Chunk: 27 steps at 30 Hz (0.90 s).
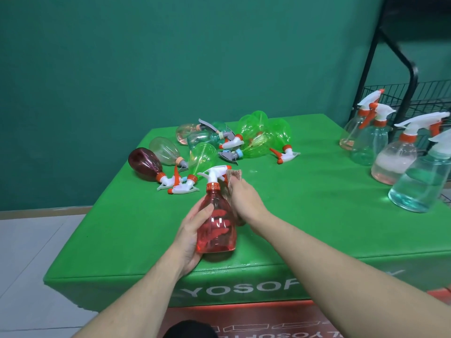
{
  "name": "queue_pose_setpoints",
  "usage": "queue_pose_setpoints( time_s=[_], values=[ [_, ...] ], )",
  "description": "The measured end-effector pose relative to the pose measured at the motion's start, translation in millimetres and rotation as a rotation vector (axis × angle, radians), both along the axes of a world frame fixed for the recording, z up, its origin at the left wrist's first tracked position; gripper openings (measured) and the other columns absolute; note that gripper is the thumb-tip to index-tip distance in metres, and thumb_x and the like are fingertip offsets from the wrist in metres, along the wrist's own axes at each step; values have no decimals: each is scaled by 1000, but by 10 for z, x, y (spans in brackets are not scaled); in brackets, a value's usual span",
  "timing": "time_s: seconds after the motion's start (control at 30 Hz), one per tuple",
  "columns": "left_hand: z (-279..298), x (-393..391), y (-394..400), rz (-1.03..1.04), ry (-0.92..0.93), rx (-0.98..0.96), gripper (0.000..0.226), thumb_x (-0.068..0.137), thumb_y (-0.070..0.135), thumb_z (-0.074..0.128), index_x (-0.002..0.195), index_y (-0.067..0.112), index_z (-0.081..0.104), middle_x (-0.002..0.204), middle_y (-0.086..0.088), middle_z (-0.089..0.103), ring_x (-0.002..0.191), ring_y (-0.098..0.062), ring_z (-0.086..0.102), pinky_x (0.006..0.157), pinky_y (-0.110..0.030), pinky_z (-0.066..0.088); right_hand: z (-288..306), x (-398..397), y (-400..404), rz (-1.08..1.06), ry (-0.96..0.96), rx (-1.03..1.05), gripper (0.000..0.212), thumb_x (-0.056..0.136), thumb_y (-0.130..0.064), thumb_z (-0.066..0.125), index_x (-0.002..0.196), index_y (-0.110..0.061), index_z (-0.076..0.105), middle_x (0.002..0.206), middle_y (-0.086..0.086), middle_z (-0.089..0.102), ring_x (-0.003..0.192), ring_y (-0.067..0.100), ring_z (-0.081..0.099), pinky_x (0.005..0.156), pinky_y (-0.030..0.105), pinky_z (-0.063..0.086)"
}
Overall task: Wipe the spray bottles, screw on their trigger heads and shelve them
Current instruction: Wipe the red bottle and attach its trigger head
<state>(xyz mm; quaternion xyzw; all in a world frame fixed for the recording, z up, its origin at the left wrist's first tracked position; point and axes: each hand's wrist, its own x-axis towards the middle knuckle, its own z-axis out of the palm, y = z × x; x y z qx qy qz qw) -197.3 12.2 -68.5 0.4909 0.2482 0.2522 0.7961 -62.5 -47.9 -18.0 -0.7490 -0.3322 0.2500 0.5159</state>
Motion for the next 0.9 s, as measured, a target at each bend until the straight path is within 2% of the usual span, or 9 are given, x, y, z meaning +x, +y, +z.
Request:
queue_pose_setpoints(
  time_s=[0.1, 0.17, 0.33, 0.4, 0.6, 0.7, 0.77, 0.9],
  values=[
    [-5, -2, 0, 4, -11, -4, 61, 77, 32, 72, 136, 21, 61, 116, -17, 75, 92, -31, 76, 76, -45, 64, -164, -41, -86, 49, -151, 25, 33, 110, -29, 25, 105, -16, 54, 109, 5, 54, 106, 20, 52, 88, 28, 34],
    [-13, -2, 8, 6, -10, -10, 62, 77, 33, 72, 136, 21, 60, 116, -17, 75, 92, -32, 76, 78, -46, 64, -240, -39, -171, 89, -227, 33, 32, 110, -26, 25, 106, -15, 55, 112, 4, 54, 108, 17, 51, 89, 26, 34],
    [-3, 9, 0, 9, 17, 8, 64, 75, 34, 72, 137, 23, 59, 114, -16, 76, 92, -30, 76, 74, -44, 64, -279, 35, -352, 145, -337, 21, 35, 109, -23, 25, 102, -12, 58, 106, 4, 59, 101, 17, 54, 89, 31, 40],
    [1, 9, -6, 9, 29, 19, 65, 75, 35, 72, 138, 23, 59, 114, -16, 76, 91, -30, 76, 74, -43, 63, -254, 40, -322, 137, -305, 10, 35, 110, -24, 25, 103, -12, 57, 107, 4, 59, 102, 17, 54, 87, 29, 38],
    [24, -1, -35, 26, 27, 4, 68, 72, 35, 75, 137, 23, 59, 115, -17, 76, 93, -31, 76, 78, -45, 63, -125, -59, -116, 108, -224, 96, 45, 111, -37, 23, 136, -16, 54, 135, 2, 53, 119, 9, 49, 105, 26, 34],
    [23, -3, -36, 41, 30, -7, 78, 68, 37, 81, 141, 21, 57, 117, -17, 75, 95, -32, 76, 78, -46, 63, -176, -91, -270, 148, -292, 39, 43, 111, -37, 21, 133, -18, 53, 133, 1, 49, 116, 8, 48, 108, 26, 33],
    [31, 0, -37, 42, 26, -2, 76, 72, 36, 82, 142, 20, 56, 118, -17, 75, 96, -32, 76, 76, -45, 63, -212, -55, -370, 187, -356, -7, 39, 111, -32, 24, 135, -18, 51, 134, 1, 48, 115, 7, 48, 112, 28, 34],
    [43, 21, -48, 45, 30, -7, 68, 79, 35, 72, 143, 19, 55, 115, -17, 76, 94, -33, 76, 78, -45, 62, -215, -15, -519, 232, -469, -90, 43, 110, -31, 25, 146, -16, 44, 145, 2, 45, 120, 6, 46, 109, 18, 27]
  ],
)
